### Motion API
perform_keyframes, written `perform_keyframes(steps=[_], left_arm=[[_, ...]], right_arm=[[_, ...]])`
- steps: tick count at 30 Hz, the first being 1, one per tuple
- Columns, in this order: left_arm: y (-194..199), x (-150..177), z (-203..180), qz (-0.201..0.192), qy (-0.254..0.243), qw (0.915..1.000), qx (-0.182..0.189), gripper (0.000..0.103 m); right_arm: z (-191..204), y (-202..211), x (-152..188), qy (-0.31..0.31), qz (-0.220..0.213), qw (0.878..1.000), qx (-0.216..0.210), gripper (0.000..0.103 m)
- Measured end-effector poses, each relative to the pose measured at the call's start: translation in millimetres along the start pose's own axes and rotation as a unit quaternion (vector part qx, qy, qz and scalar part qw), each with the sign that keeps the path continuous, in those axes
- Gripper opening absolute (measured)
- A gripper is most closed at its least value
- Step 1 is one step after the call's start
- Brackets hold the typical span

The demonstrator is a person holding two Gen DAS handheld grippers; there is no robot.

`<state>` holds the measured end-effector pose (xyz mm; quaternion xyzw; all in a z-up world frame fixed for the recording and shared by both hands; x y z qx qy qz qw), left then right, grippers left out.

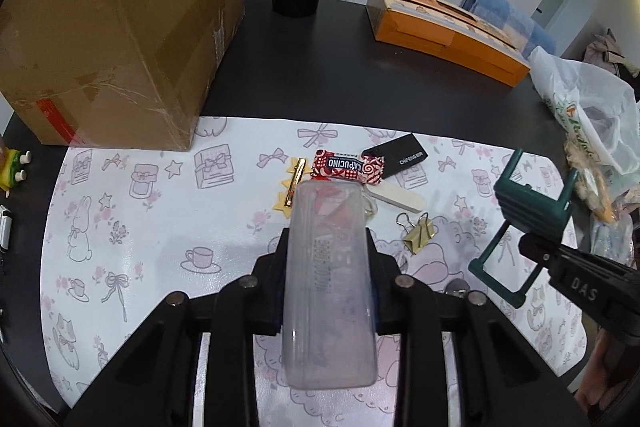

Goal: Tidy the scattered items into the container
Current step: 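Close the right gripper on the green chair while the left grasps the clear case, then carry the green chair and clear case with both grippers over the cardboard box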

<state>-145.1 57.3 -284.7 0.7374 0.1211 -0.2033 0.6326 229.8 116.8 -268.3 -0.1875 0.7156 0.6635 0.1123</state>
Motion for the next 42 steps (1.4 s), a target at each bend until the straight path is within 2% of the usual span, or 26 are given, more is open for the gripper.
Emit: perform_keyframes(steps=[6, 10, 16, 27, 34, 42], left_arm=[[11.2, -4.7, -6.9, -0.006, -0.020, 0.9997, -0.008, 0.029], [22.0, -8.3, -4.4, -0.019, -0.025, 0.9990, -0.031, 0.030], [39.3, -9.7, 0.3, -0.027, -0.031, 0.9986, -0.034, 0.030], [92.6, -32.6, 12.5, -0.054, -0.035, 0.9973, -0.036, 0.030], [126.7, -59.4, 33.6, -0.075, -0.027, 0.9958, -0.046, 0.030], [150.0, -88.4, 70.5, -0.081, 0.001, 0.9957, -0.044, 0.030]], right_arm=[[7.6, 4.6, 4.8, 0.007, -0.005, 1.000, -0.005, 0.018], [14.3, 12.4, 8.6, 0.017, -0.012, 1.000, -0.012, 0.018], [19.8, 28.6, 10.4, 0.021, -0.025, 0.999, -0.021, 0.018], [40.9, 84.9, -7.1, 0.039, -0.062, 0.997, -0.029, 0.018], [72.9, 116.5, -23.5, 0.060, -0.080, 0.994, -0.036, 0.018], [136.9, 147.5, -47.2, 0.094, -0.096, 0.989, -0.064, 0.018]])
Point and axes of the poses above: each gripper's, at about its wrist camera, not at the fingertips, and y roughly against the way its jaws point, z to its left, x to its underside, the point moved 7 cm from there along -y, roughly the way its jaws point, and after that the axes turned 6 degrees about -y, right-handed, at the moved point
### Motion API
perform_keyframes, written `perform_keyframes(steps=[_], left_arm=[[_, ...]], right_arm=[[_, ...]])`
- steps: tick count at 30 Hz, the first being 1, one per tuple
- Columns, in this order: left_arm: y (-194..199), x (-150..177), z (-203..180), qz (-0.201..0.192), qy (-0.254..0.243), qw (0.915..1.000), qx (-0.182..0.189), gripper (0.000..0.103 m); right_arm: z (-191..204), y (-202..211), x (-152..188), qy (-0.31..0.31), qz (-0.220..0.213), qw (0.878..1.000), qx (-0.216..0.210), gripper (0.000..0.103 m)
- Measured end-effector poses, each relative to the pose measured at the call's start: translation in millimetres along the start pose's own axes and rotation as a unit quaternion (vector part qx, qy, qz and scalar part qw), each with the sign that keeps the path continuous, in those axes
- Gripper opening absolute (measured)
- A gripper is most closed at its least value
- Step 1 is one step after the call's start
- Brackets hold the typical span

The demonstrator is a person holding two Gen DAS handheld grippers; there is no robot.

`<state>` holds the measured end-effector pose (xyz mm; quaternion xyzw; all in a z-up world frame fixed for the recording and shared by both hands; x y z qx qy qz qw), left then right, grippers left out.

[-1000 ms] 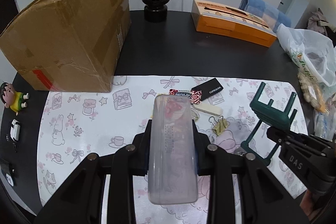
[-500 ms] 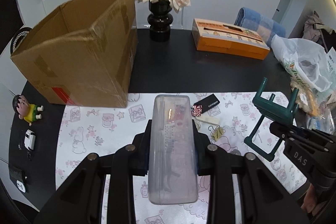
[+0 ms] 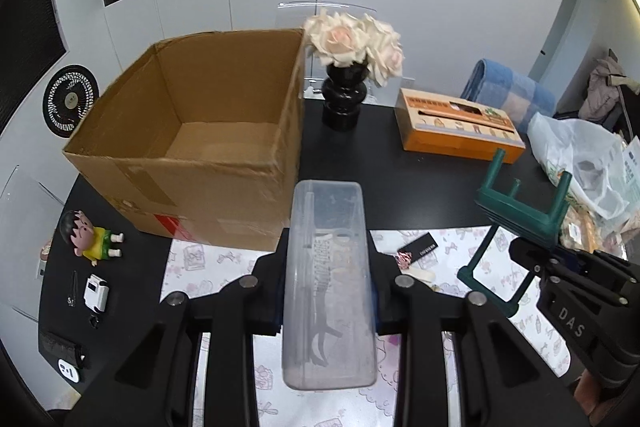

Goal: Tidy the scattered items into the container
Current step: 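Carry the green chair and clear case with both grippers over the cardboard box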

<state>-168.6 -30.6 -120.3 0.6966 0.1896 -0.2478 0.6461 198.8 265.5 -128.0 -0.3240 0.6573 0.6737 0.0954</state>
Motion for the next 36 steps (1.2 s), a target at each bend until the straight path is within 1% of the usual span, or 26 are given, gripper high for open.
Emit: perform_keyframes(steps=[4, 7, 10, 12, 14, 16, 19, 22, 25, 27, 30, 32, 36], left_arm=[[-1.5, -18.7, 23.5, -0.007, 0.016, 0.9998, -0.006, 0.030], [-4.0, -37.1, 43.0, -0.016, 0.018, 0.9994, -0.024, 0.029], [-5.5, -53.6, 62.6, -0.019, 0.030, 0.9990, -0.027, 0.030], [-2.4, -64.8, 77.4, -0.028, 0.035, 0.9982, -0.040, 0.030], [-0.9, -72.2, 89.9, -0.029, 0.043, 0.9979, -0.039, 0.030], [0.2, -77.2, 100.5, -0.028, 0.050, 0.9976, -0.038, 0.029], [0.2, -83.8, 116.1, -0.029, 0.054, 0.9969, -0.049, 0.029], [-4.8, -89.0, 130.5, -0.023, 0.063, 0.9966, -0.048, 0.029], [-10.3, -94.0, 151.2, -0.018, 0.083, 0.9953, -0.048, 0.029], [-13.6, -97.9, 164.2, -0.016, 0.099, 0.9942, -0.039, 0.030], [-14.4, -104.4, 182.0, -0.021, 0.108, 0.9923, -0.056, 0.030], [-18.4, -107.2, 190.9, -0.016, 0.109, 0.9920, -0.062, 0.030], [-30.2, -111.4, 205.4, -0.002, 0.102, 0.9918, -0.078, 0.030]], right_arm=[[32.6, -3.1, -17.2, 0.011, 0.007, 0.999, -0.031, 0.018], [55.3, -8.3, -32.1, 0.029, 0.008, 0.999, -0.033, 0.018], [72.6, -11.7, -47.6, 0.039, 0.006, 0.999, -0.036, 0.018], [82.9, -11.3, -60.4, 0.044, 0.005, 0.998, -0.039, 0.018], [92.2, -9.0, -73.2, 0.050, 0.002, 0.998, -0.036, 0.018], [99.5, -5.6, -83.3, 0.057, -0.001, 0.998, -0.031, 0.018], [113.3, -0.5, -99.3, 0.069, -0.008, 0.997, -0.028, 0.018], [129.3, 0.9, -112.8, 0.076, -0.011, 0.997, -0.027, 0.018], [145.5, -2.2, -122.2, 0.080, -0.005, 0.996, -0.034, 0.018], [156.0, -6.2, -127.1, 0.083, -0.002, 0.996, -0.036, 0.018], [174.7, -15.9, -134.6, 0.086, 0.003, 0.996, -0.039, 0.018], [186.2, -23.1, -139.2, 0.087, 0.012, 0.995, -0.046, 0.018], [204.6, -36.5, -146.3, 0.102, 0.017, 0.994, -0.031, 0.018]])
Point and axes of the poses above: each gripper's, at about its wrist camera, not at the fingertips, and y roughly against the way its jaws point, z to its left, x to its underside, the point moved 7 cm from there along -y, roughly the way its jaws point, and after that the axes turned 6 degrees about -y, right-handed, at the moved point
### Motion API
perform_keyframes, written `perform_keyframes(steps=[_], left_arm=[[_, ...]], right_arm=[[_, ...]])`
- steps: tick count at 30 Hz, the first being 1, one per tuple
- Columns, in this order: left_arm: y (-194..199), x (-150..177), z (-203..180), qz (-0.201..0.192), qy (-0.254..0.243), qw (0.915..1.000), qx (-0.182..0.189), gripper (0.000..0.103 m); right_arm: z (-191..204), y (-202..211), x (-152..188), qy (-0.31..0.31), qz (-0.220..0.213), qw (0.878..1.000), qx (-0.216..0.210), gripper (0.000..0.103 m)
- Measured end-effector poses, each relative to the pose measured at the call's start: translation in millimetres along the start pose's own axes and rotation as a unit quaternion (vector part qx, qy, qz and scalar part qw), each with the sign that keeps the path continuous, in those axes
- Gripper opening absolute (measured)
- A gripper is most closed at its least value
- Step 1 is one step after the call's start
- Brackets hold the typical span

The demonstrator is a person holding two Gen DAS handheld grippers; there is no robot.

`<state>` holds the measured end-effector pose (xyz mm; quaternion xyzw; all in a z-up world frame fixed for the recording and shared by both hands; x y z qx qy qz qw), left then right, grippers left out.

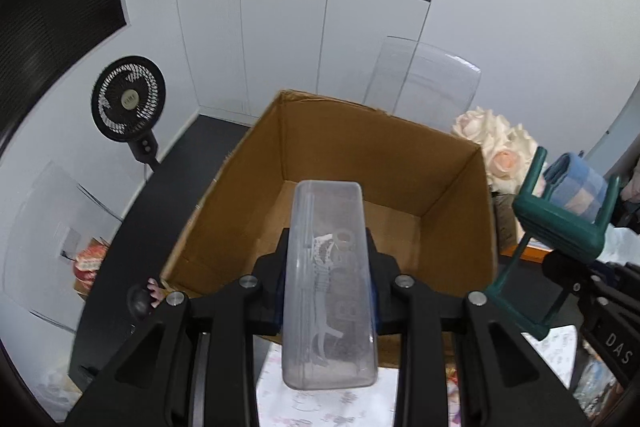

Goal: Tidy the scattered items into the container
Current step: 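Carry the green chair and clear case with both grippers over the cardboard box, then open both grippers to drop the chair and case into the box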

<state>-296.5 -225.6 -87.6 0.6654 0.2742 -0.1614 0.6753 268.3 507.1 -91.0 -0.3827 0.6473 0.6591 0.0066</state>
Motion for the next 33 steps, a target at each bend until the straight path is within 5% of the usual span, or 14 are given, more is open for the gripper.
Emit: perform_keyframes(steps=[14, 30, 31, 32, 33], left_arm=[[-51.5, 1.0, 21.2, 0.052, 0.021, 0.9984, 0.007, 0.030], [-65.9, 6.8, 10.3, 0.071, 0.000, 0.9974, 0.012, 0.030], [-65.6, 6.6, 10.3, 0.070, 0.003, 0.9975, 0.012, 0.036], [-65.1, 6.2, 10.2, 0.069, 0.006, 0.9975, 0.016, 0.043], [-64.2, 5.6, 10.5, 0.066, 0.010, 0.9976, 0.020, 0.061]], right_arm=[[18.7, -58.3, -27.8, -0.008, 0.026, 0.999, 0.019, 0.018], [10.5, -85.2, -11.8, 0.001, 0.048, 0.999, 0.026, 0.018], [10.0, -84.3, -12.2, 0.001, 0.046, 0.999, 0.028, 0.019], [9.9, -83.4, -12.3, 0.004, 0.045, 0.999, 0.031, 0.028], [9.5, -81.8, -12.6, 0.007, 0.041, 0.999, 0.035, 0.049]])
Point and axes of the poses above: each gripper's, at about its wrist camera, not at the fingertips, and y roughly against the way its jaws point, z to its left, x to its underside, the point moved 7 cm from there along -y, roughly the way its jaws point, and after that the axes turned 6 degrees about -y, right-handed, at the moved point
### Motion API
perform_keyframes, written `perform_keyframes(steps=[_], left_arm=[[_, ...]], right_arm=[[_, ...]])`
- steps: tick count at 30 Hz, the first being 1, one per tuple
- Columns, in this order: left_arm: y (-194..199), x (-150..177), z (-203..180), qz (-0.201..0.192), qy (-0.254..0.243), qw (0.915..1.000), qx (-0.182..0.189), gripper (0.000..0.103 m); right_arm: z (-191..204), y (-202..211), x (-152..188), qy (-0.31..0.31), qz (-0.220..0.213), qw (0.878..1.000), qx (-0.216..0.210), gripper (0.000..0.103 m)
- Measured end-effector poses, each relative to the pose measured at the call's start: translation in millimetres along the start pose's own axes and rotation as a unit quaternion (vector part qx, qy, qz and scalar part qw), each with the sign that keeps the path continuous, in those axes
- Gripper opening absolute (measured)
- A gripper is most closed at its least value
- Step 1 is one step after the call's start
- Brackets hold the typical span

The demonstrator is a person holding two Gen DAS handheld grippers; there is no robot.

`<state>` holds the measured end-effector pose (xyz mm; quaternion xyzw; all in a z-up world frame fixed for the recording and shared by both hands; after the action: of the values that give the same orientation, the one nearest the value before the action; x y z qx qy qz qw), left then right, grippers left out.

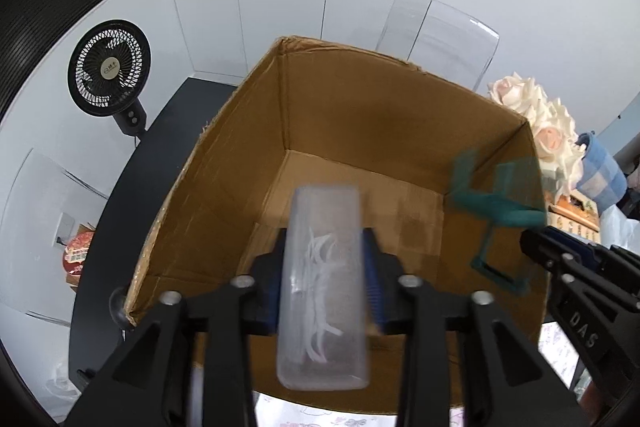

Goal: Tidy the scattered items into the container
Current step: 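Open both grippers to drop the chair and case into the box, then move both grippers back over the mat toward the remaining items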

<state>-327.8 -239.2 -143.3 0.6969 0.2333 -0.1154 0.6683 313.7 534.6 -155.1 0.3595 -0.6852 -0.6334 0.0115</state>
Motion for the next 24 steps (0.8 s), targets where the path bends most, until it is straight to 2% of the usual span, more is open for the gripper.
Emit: perform_keyframes(steps=[1, 2, 3, 9, 14, 16, 20, 24], left_arm=[[1.9, -0.6, 0.6, -0.006, 0.002, 1.0000, 0.000, 0.076], [4.6, -1.6, 1.3, -0.013, 0.001, 0.9999, -0.006, 0.081], [7.1, -2.6, 2.5, -0.020, 0.000, 0.9997, -0.014, 0.086], [13.7, -3.1, 2.7, -0.019, 0.011, 0.9997, 0.007, 0.089], [18.0, -0.8, -3.2, -0.021, 0.005, 0.9997, 0.007, 0.096], [22.0, -0.8, -8.8, -0.030, -0.005, 0.9995, 0.008, 0.097], [32.1, 1.9, -26.0, -0.037, -0.020, 0.9985, 0.036, 0.097], [44.5, 4.7, -39.4, -0.049, -0.031, 0.9979, 0.028, 0.097]], right_arm=[[-0.9, 3.4, -0.9, 0.004, -0.009, 1.000, 0.005, 0.059], [-1.7, 6.7, -1.8, 0.008, -0.017, 1.000, 0.009, 0.069], [-2.6, 9.8, -2.6, 0.011, -0.025, 1.000, 0.014, 0.073], [-11.3, 22.1, -1.8, 0.018, -0.037, 0.999, 0.019, 0.088], [-20.1, 29.1, 6.9, 0.009, -0.032, 0.999, -0.007, 0.103], [-25.6, 32.2, 10.6, 0.005, -0.031, 0.999, -0.011, 0.103], [-44.1, 41.7, 19.3, -0.010, -0.031, 0.999, -0.019, 0.103], [-71.2, 56.2, 28.3, -0.025, -0.037, 0.999, -0.014, 0.103]])
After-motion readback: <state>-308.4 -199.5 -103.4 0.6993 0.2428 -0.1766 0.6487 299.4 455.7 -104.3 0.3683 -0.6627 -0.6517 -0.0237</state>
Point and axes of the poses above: each gripper's, at about its wrist camera, not at the fingertips, and y roughly against the way its jaws point, z to its left, x to its underside, the point moved 7 cm from there along -y, roughly the way its jaws point, and after that the axes turned 6 degrees about -y, right-handed, at the moved point
